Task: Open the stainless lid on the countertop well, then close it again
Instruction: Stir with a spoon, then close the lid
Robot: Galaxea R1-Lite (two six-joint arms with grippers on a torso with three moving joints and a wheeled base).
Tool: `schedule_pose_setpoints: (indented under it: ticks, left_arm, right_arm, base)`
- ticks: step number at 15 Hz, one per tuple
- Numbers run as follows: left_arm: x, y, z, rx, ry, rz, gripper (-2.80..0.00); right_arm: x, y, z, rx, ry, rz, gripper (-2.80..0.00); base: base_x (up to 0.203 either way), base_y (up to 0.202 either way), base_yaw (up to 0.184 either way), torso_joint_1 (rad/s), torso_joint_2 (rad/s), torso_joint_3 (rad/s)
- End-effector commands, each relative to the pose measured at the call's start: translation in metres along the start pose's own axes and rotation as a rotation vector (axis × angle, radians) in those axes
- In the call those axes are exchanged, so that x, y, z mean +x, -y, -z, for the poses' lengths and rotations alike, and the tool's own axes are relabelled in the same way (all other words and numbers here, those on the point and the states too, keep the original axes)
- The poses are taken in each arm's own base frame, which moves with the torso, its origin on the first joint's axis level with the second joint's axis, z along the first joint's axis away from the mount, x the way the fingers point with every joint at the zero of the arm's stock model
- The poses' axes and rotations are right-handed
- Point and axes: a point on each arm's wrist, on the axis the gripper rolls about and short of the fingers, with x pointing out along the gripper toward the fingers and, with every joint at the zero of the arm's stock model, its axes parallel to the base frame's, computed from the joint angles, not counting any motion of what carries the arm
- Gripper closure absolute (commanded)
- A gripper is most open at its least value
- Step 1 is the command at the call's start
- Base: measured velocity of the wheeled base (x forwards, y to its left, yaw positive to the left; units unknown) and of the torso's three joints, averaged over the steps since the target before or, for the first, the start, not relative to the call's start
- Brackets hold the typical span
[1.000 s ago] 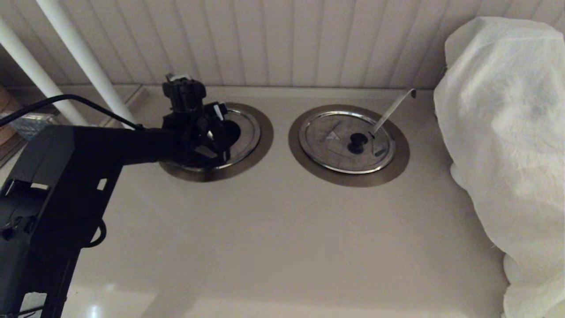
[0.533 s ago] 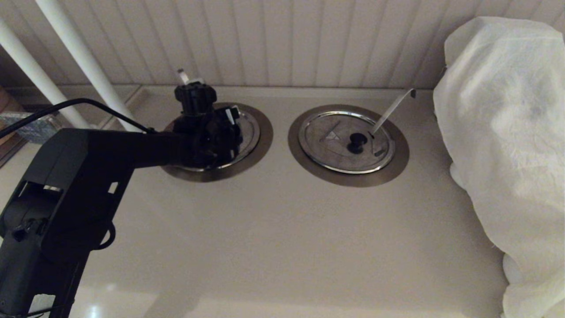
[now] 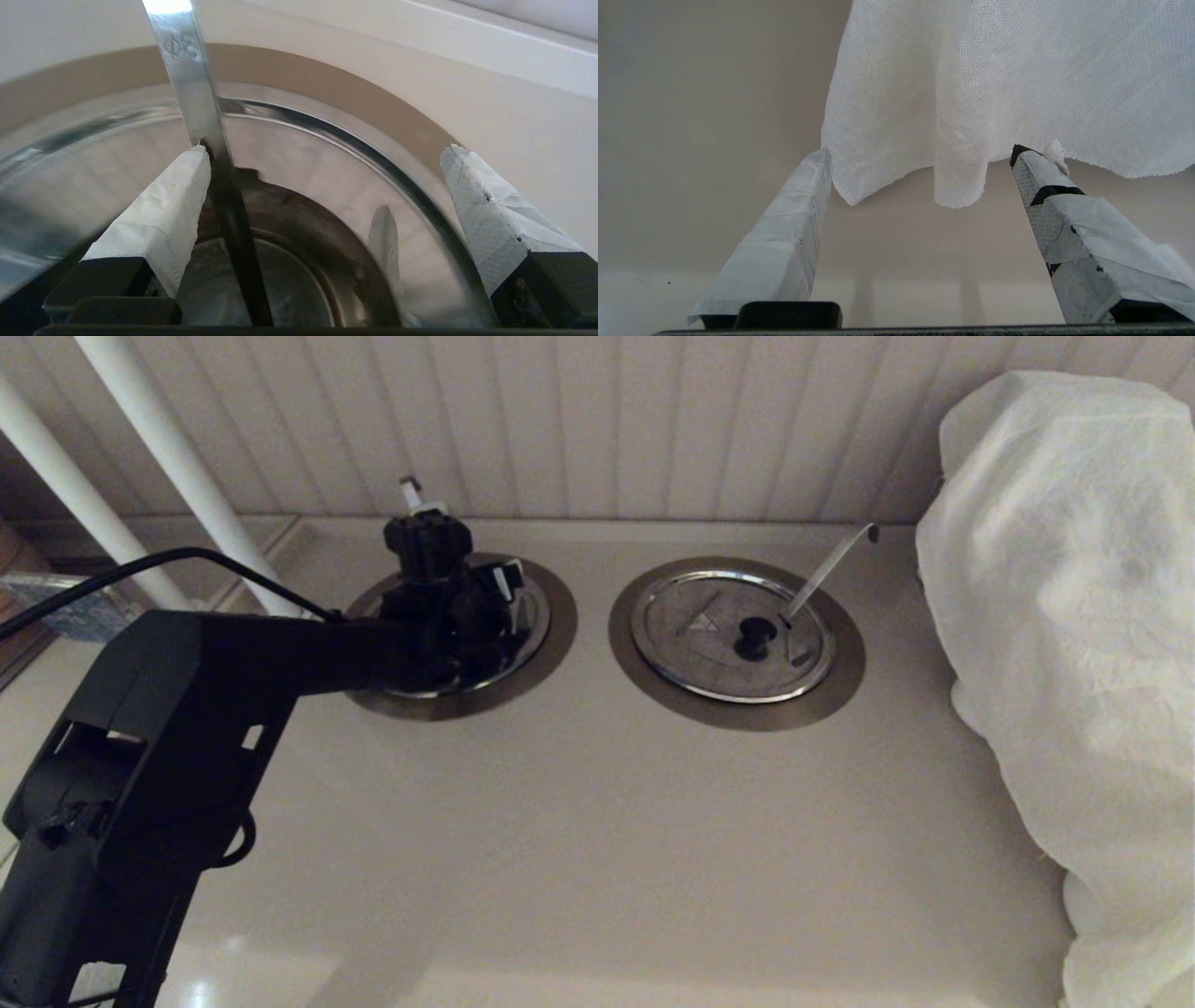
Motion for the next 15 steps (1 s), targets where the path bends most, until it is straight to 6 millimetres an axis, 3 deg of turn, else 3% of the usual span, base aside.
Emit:
schedule_pose_setpoints:
  ticks: [1,5,8,11,13,15]
  left_arm:
    - [-0.001,0.002,-0.001,-0.004,0.007,0.004,-2.8]
    - [-0.004,-0.001,-0.013,-0.004,0.03,-0.021,-2.8]
    - [-0.02,-0.008,-0.026,0.0,0.029,-0.075,-2.8]
    - [-0.042,-0.011,-0.043,-0.01,0.032,-0.075,-2.8]
    - [-0.067,-0.013,-0.068,-0.042,0.066,-0.065,-2.8]
    - [-0.105,-0.017,-0.102,-0.071,0.108,-0.055,-2.8]
  right_arm:
    - [0.0,0.0,0.0,0.0,0.001,-0.001,-2.8]
    - [0.0,0.0,0.0,0.0,0.001,-0.001,-2.8]
    - [0.0,0.0,0.0,0.0,0.001,-0.001,-2.8]
    - [0.0,0.0,0.0,0.0,0.001,-0.001,-2.8]
    - [0.0,0.0,0.0,0.0,0.001,-0.001,-2.8]
    - [0.0,0.0,0.0,0.0,0.001,-0.001,-2.8]
  base:
    - [0.0,0.0,0.0,0.0,0.0,0.0]
    - [0.0,0.0,0.0,0.0,0.0,0.0]
    - [0.0,0.0,0.0,0.0,0.0,0.0]
    - [0.0,0.0,0.0,0.0,0.0,0.0]
    - [0.0,0.0,0.0,0.0,0.0,0.0]
    - [0.0,0.0,0.0,0.0,0.0,0.0]
